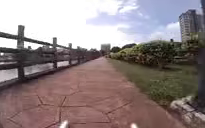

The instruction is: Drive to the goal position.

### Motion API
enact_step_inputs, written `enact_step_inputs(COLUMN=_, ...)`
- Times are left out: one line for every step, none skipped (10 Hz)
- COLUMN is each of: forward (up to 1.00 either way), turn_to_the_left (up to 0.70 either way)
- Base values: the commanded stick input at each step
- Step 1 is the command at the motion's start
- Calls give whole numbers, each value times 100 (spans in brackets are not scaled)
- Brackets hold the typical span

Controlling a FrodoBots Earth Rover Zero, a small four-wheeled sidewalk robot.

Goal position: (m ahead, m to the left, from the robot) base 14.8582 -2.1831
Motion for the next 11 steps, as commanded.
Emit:
enact_step_inputs(forward=100, turn_to_the_left=0)
enact_step_inputs(forward=100, turn_to_the_left=0)
enact_step_inputs(forward=100, turn_to_the_left=0)
enact_step_inputs(forward=100, turn_to_the_left=0)
enact_step_inputs(forward=100, turn_to_the_left=0)
enact_step_inputs(forward=100, turn_to_the_left=0)
enact_step_inputs(forward=100, turn_to_the_left=0)
enact_step_inputs(forward=100, turn_to_the_left=0)
enact_step_inputs(forward=100, turn_to_the_left=0)
enact_step_inputs(forward=100, turn_to_the_left=0)
enact_step_inputs(forward=100, turn_to_the_left=0)
